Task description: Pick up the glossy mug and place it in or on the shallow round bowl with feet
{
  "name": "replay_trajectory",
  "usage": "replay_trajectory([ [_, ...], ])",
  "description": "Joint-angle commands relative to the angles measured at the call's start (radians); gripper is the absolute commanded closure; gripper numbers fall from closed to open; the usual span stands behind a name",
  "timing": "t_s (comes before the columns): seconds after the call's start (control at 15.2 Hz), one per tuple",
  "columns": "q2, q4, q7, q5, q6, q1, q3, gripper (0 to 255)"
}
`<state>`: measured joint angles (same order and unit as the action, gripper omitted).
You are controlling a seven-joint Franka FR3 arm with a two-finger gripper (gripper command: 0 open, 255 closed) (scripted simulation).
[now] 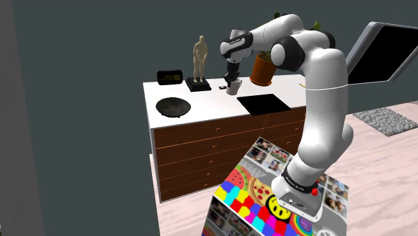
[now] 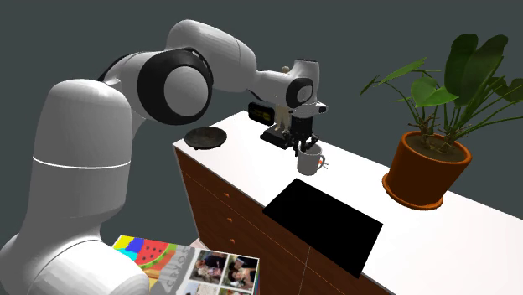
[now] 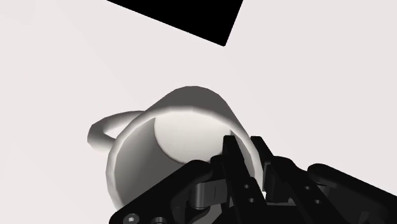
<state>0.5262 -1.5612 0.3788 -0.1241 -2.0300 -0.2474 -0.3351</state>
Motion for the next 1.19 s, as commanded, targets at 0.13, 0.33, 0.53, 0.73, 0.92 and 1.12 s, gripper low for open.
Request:
replay_trajectory([
  [0.13,-0.01,0.011,-0.001,0.004,0.022,0.001,-0.002,255],
  [0.33,-0.024,0.032,-0.003,0.008,0.055,0.001,-0.005,255],
  [0.53,-0.036,0.055,-0.005,0.013,0.089,0.002,-0.008,255],
  [0.73,-0.046,0.08,-0.006,0.017,0.125,0.002,-0.01,255],
  [0.92,-0.054,0.109,-0.007,0.02,0.161,0.001,-0.012,255],
  [1.12,-0.06,0.14,-0.008,0.022,0.198,0.0,-0.014,255],
])
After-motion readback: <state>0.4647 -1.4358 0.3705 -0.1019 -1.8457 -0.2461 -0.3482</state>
